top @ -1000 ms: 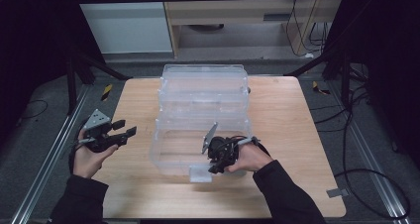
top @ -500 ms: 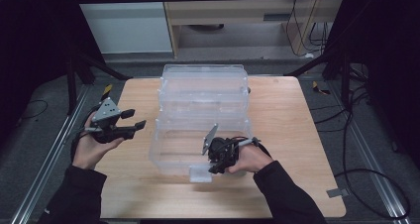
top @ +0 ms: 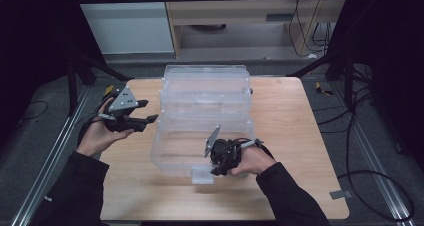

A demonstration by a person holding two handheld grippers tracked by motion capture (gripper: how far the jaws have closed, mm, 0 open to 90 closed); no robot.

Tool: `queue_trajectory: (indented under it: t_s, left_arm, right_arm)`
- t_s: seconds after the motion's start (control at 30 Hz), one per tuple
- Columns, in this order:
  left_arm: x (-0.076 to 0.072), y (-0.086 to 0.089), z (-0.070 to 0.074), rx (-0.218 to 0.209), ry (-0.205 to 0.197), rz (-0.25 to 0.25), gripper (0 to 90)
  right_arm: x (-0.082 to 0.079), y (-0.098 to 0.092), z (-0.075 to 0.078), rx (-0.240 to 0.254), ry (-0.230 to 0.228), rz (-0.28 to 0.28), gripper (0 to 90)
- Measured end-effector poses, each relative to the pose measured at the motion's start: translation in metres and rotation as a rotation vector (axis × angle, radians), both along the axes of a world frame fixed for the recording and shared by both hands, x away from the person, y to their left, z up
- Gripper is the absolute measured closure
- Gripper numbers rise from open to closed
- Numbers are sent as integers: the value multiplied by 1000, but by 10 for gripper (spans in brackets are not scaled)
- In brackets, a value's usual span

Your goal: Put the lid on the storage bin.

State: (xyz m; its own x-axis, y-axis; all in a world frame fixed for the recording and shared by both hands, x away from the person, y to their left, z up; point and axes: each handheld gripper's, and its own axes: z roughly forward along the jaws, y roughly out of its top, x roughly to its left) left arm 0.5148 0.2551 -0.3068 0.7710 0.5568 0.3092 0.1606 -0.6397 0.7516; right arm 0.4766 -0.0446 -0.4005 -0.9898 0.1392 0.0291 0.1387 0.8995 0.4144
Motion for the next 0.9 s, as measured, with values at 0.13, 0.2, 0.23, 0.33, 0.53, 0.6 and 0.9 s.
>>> queue_trajectory:
  t_s: [0.13,0.2,0.23,0.33,0.53,0.6,0.9]
  left_arm:
    - [5,-10,2,45,-3,-20,397]
    - [8,-13,4,67,-4,-33,394]
    - [10,-16,5,67,-7,-38,392]
    - [16,-21,7,89,-8,-50,386]
    - [24,-33,11,158,-19,-70,378]
    - [27,-35,12,162,-18,-74,379]
    - [35,-47,13,225,-36,-88,379]
  right_arm:
    - [0,0,0,2,0,-1,711]
    - [0,0,0,1,1,0,711]
    - [0,0,0,2,3,-1,711]
    - [0,0,0,2,3,-1,711]
    - [0,0,0,2,2,0,711]
    - [0,0,0,3,4,-1,711]
    - [1,0,0,4,9,2,710]
